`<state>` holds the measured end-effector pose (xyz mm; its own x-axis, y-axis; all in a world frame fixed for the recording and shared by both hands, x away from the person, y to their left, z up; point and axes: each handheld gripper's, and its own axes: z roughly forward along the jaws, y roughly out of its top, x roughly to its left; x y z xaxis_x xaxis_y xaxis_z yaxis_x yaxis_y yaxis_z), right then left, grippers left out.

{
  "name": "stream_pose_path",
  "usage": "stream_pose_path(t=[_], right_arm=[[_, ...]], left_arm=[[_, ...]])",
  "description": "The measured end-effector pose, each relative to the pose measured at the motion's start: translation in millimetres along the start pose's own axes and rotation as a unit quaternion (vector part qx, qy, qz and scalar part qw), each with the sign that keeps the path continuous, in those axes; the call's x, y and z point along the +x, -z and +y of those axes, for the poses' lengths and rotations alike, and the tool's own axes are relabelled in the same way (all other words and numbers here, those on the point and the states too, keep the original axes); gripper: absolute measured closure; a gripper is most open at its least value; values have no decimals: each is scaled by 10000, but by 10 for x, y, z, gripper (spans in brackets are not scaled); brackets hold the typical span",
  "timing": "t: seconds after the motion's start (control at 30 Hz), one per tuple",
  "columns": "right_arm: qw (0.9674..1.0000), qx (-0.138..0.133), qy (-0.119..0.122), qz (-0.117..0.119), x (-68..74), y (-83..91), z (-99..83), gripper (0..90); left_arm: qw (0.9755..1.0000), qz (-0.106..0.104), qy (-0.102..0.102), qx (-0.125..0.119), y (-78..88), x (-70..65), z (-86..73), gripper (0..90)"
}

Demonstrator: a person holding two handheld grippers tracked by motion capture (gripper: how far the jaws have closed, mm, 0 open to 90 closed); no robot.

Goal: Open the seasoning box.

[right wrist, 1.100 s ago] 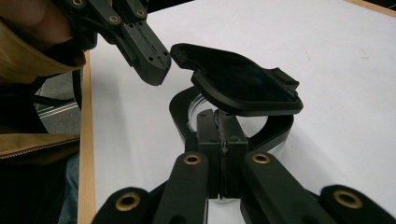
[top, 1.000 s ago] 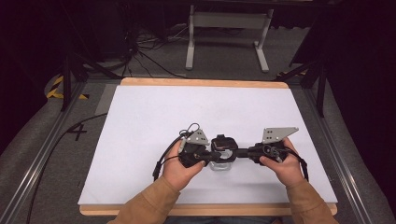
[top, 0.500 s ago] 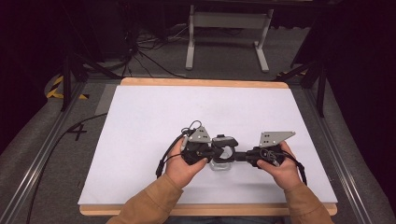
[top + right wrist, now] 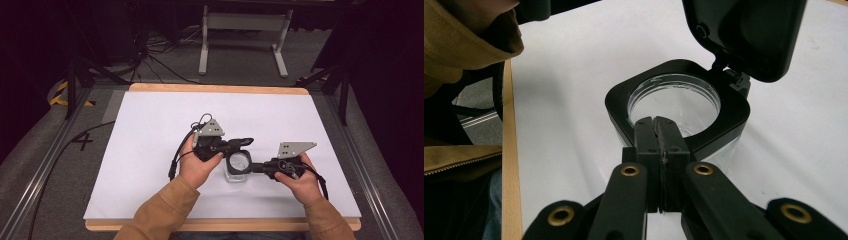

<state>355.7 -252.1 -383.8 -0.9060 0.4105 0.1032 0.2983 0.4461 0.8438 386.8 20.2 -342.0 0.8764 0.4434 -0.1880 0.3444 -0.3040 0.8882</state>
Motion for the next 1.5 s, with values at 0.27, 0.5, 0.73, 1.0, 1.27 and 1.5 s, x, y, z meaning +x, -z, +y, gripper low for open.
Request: stream_pose_path(t=[0.27, 0.5, 0.73, 1.0, 1.27, 1.5], right_arm=[[10000, 11, 0, -25, 6, -1, 3, 900], [10000, 3, -3, -35, 6, -1, 2, 900], [10000, 7, 3, -41, 8, -1, 3, 900], [10000, 4, 17, -37, 13, -5, 4, 900], [10000, -72, -24, -58, -14, 33, 17, 900], [9999, -115, -22, -87, -34, 78, 42, 900]], left_arm=[[9993, 330, 115, -97, -18, 133, 39, 897], [9982, 562, 205, -71, -54, 190, 36, 897], [9974, 670, 257, -66, -88, 216, 28, 897], [9975, 661, 265, -13, -100, 185, 27, 873], [9987, 495, 8, 82, 77, 64, 44, 843], [9990, 429, -20, 109, 270, 14, 17, 813]])
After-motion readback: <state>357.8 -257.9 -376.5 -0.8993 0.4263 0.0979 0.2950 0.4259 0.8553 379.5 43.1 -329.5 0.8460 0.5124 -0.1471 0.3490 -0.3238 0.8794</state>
